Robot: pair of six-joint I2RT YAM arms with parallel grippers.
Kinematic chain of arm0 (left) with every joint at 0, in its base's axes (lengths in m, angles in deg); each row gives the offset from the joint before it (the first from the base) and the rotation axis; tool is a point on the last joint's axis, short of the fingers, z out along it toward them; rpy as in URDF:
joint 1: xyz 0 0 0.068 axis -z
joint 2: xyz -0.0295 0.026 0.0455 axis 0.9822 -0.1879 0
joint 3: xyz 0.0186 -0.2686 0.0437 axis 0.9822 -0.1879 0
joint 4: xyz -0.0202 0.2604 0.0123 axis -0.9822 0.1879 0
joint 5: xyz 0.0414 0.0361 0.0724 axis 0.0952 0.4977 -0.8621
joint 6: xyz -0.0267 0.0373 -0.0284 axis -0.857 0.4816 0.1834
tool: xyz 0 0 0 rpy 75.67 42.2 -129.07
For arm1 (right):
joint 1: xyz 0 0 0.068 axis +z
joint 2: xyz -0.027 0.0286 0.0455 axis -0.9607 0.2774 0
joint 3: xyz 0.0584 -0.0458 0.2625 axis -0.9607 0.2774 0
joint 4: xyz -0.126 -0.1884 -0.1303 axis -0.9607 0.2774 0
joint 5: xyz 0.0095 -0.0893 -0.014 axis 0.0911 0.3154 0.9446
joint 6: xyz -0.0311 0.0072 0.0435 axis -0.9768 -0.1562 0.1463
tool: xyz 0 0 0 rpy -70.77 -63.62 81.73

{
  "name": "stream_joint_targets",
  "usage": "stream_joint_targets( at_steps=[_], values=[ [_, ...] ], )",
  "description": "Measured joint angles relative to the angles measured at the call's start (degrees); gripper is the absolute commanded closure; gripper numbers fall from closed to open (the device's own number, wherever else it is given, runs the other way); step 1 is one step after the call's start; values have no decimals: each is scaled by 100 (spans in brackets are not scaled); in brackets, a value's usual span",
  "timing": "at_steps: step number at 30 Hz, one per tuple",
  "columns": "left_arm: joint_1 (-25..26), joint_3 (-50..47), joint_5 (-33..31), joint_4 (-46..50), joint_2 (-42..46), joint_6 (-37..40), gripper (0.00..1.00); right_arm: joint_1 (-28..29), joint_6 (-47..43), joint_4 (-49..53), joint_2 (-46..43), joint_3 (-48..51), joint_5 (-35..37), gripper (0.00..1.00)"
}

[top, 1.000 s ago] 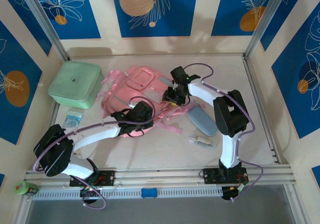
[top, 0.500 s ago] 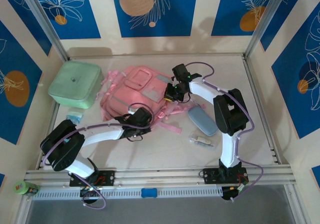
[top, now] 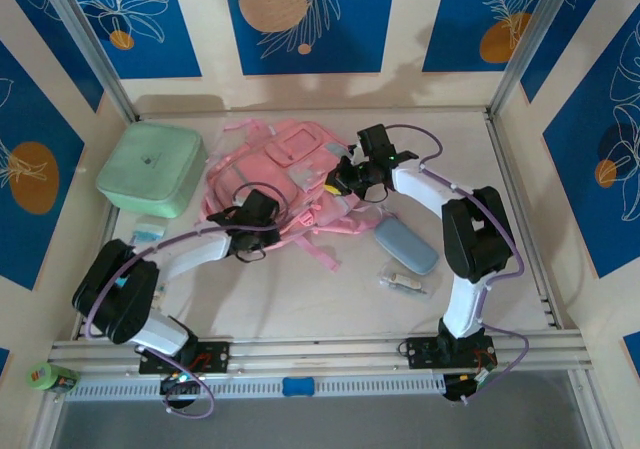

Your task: Pack the student bag

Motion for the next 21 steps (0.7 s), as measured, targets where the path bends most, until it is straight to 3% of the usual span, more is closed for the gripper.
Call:
stream_joint_targets(
  at_steps=[4,7,14,21],
  values=[
    [221,90,-59,448,667,-31,56,90,321,-345,-238,363,203,100],
    [680,531,-140,706,699,-155,52,192,549,-540,-411,579,380,100],
    [1545,1945,-321,839,-433,-424,51,273,887,-656,-507,664,522,100],
    [1624,2476,-511,922,-1408,-791,51,302,1051,-686,-509,664,586,100]
  ],
)
